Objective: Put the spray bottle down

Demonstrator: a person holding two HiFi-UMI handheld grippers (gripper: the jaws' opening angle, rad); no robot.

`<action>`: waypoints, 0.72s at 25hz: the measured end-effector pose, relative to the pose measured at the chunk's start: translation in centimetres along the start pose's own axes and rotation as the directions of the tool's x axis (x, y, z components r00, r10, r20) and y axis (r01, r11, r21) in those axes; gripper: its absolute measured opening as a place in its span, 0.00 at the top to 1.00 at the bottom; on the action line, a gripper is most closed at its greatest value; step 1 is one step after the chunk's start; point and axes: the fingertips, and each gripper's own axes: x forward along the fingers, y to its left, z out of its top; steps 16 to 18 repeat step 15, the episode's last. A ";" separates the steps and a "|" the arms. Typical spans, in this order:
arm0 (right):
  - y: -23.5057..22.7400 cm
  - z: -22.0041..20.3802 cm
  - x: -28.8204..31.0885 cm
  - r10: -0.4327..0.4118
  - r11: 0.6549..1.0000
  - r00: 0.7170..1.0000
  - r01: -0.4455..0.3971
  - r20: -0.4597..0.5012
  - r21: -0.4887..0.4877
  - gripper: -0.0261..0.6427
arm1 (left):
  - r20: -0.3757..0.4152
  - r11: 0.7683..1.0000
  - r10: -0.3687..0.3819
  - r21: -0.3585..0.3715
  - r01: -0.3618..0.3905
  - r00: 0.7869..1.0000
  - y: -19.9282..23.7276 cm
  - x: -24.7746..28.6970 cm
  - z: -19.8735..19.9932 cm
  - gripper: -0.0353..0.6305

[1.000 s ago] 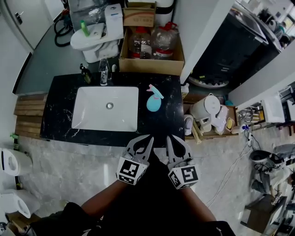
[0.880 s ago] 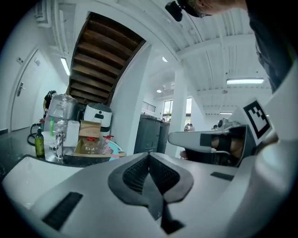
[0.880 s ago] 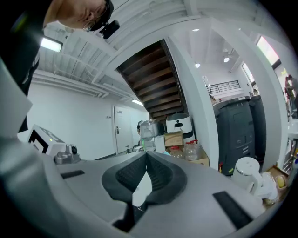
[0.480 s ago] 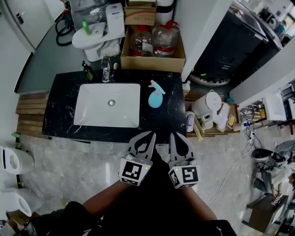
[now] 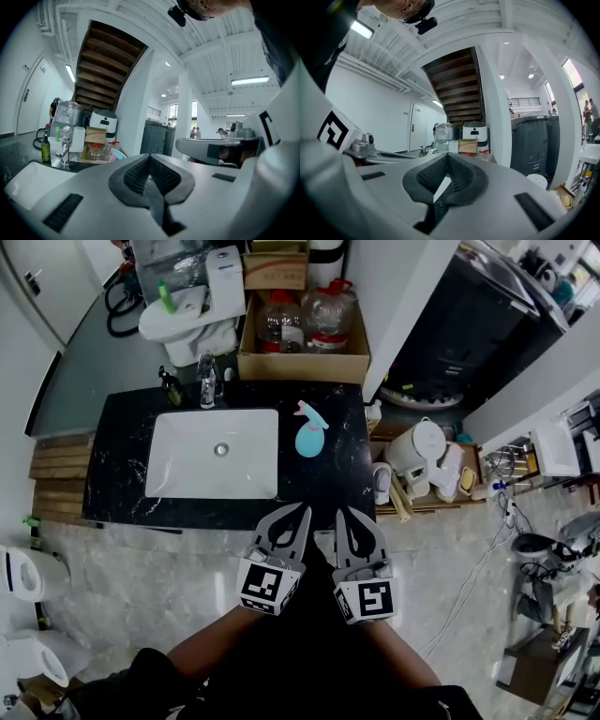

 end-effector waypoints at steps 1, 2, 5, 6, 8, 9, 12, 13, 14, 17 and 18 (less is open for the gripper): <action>-0.1 0.1 0.0 -0.004 1.000 1.000 0.004 0.004 -0.003 0.94 | 0.000 1.000 -0.005 0.003 0.005 1.000 -0.1 0.1 0.0 0.93; -0.3 0.2 0.0 -0.009 1.000 1.000 0.010 0.008 -0.005 0.94 | 0.003 1.000 -0.012 0.009 0.012 1.000 -0.3 0.2 0.1 0.93; -0.8 0.4 -0.1 -0.030 0.999 0.999 0.030 0.011 -0.013 0.94 | 0.024 0.999 -0.023 0.029 0.023 0.999 -0.8 0.3 0.4 0.93; -0.9 0.4 -0.1 -0.035 0.999 0.999 0.035 0.010 -0.015 0.94 | 0.026 0.999 -0.031 0.032 0.030 0.999 -0.9 0.5 0.4 0.93; -1.0 0.3 -0.3 -0.040 0.999 0.999 0.040 0.006 -0.016 0.94 | 0.018 0.998 -0.054 0.027 0.053 0.998 -1.3 0.8 0.0 0.93; -1.1 0.1 -0.4 -0.041 0.999 0.999 0.041 0.002 -0.016 0.94 | 0.013 0.998 -0.062 0.021 0.062 0.998 -1.5 1.0 -0.2 0.93; -1.3 -0.3 -0.5 -0.042 0.999 0.999 0.042 -0.006 -0.019 0.94 | 0.011 0.997 -0.073 0.014 0.073 0.997 -2.0 1.5 -0.3 0.93; -1.5 -0.4 -0.5 -0.045 0.999 0.999 0.045 -0.008 -0.019 0.94 | 0.011 0.997 -0.077 0.019 0.077 0.997 -2.3 1.6 -0.3 0.93; -1.7 -0.4 -0.5 -0.048 0.999 0.999 0.048 -0.009 -0.019 0.94 | 0.010 0.996 -0.082 0.025 0.082 0.997 -2.5 1.7 -0.3 0.93; -1.9 -0.5 -0.5 -0.052 0.998 0.999 0.052 -0.011 -0.018 0.94 | 0.009 0.996 -0.086 0.032 0.086 0.996 -2.7 1.8 -0.2 0.93; -1.9 -0.5 -0.5 -0.052 0.998 0.999 0.052 -0.011 -0.018 0.94 | 0.009 0.996 -0.086 0.032 0.086 0.996 -2.7 1.8 -0.2 0.93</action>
